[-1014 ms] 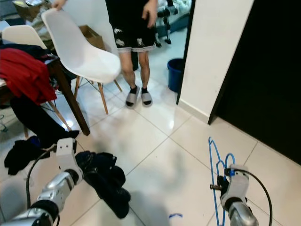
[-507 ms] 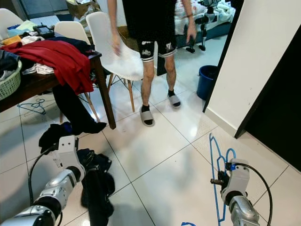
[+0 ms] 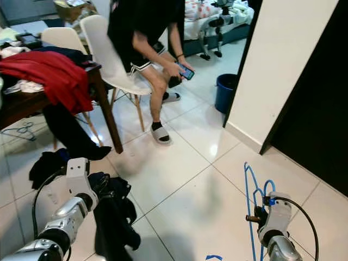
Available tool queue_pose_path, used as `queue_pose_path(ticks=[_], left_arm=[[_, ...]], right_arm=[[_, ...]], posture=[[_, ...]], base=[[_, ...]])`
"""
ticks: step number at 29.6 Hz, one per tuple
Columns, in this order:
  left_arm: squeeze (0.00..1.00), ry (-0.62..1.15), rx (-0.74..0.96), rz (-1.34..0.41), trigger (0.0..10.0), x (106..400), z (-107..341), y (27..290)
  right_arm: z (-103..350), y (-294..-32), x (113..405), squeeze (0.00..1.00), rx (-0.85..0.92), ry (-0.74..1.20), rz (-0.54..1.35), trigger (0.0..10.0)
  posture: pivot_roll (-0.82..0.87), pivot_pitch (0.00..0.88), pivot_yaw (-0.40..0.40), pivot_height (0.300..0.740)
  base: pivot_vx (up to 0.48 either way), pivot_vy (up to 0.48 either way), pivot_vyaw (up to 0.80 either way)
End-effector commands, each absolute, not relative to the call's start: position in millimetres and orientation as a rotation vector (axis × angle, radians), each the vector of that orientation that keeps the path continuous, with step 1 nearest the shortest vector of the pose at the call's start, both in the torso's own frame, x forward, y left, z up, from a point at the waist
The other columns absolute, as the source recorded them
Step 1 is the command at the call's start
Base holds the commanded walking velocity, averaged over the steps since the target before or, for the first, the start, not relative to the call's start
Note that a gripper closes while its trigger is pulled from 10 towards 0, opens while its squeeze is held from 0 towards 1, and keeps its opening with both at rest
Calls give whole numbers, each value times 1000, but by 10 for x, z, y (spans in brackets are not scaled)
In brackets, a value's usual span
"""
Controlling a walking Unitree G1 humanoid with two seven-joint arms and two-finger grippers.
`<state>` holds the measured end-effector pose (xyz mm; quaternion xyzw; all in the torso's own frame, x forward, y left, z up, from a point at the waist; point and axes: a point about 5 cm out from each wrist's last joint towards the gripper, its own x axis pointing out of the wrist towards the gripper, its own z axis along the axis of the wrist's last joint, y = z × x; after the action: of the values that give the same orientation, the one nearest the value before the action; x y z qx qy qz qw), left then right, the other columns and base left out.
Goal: Hang hanger
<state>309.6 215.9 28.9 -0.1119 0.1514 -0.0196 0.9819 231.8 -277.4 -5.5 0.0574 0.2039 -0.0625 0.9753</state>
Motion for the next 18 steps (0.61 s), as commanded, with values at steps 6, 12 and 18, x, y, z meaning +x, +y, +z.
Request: queue_pose_path(ticks=[6, 12, 18], left_arm=[[0, 280, -229, -35, 10000, 3015, 251, 2203], [0, 285, -215, -54, 10000, 2992, 236, 2209], [0, 280, -217, -57, 10000, 2992, 243, 2223]], right_arm=[[-88, -2850, 2279, 0, 147, 427, -150, 10000], [-146, -2859, 2231, 0, 157, 445, -177, 10000], [-193, -2834, 2204, 0, 162, 465, -177, 10000]], posture=[[39, 113, -34, 740], [32, 118, -28, 740], [47, 118, -50, 740]], base=[[386, 0, 0], [386, 0, 0], [391, 0, 0]])
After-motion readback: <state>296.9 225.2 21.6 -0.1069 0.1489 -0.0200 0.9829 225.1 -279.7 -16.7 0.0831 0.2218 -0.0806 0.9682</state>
